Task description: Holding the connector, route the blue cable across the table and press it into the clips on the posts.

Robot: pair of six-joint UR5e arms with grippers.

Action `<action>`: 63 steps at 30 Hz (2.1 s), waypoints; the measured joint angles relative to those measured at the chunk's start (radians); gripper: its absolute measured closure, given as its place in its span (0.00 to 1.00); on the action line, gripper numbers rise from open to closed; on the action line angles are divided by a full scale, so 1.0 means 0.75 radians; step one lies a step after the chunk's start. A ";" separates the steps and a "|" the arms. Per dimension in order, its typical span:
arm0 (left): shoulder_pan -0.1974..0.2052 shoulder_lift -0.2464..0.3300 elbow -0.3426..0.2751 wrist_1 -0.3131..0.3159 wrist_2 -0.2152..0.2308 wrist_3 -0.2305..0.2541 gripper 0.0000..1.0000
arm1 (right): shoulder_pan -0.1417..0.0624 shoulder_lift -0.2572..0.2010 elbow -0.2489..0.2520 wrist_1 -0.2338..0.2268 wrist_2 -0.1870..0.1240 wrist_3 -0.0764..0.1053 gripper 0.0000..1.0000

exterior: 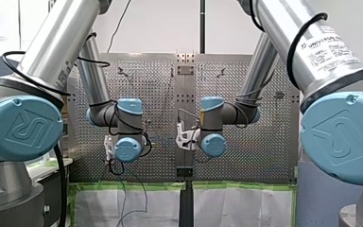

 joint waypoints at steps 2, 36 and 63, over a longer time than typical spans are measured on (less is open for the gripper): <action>0.000 0.000 0.000 0.000 0.000 0.000 1.00 | 0.000 0.000 0.000 0.000 0.000 0.000 1.00; -0.025 -0.008 -0.004 -0.043 -0.006 -0.002 1.00 | 0.025 0.064 0.021 0.071 0.049 -0.059 1.00; -0.042 0.017 -0.009 -0.129 -0.038 -0.084 1.00 | 0.040 -0.002 -0.028 0.341 0.039 -0.043 1.00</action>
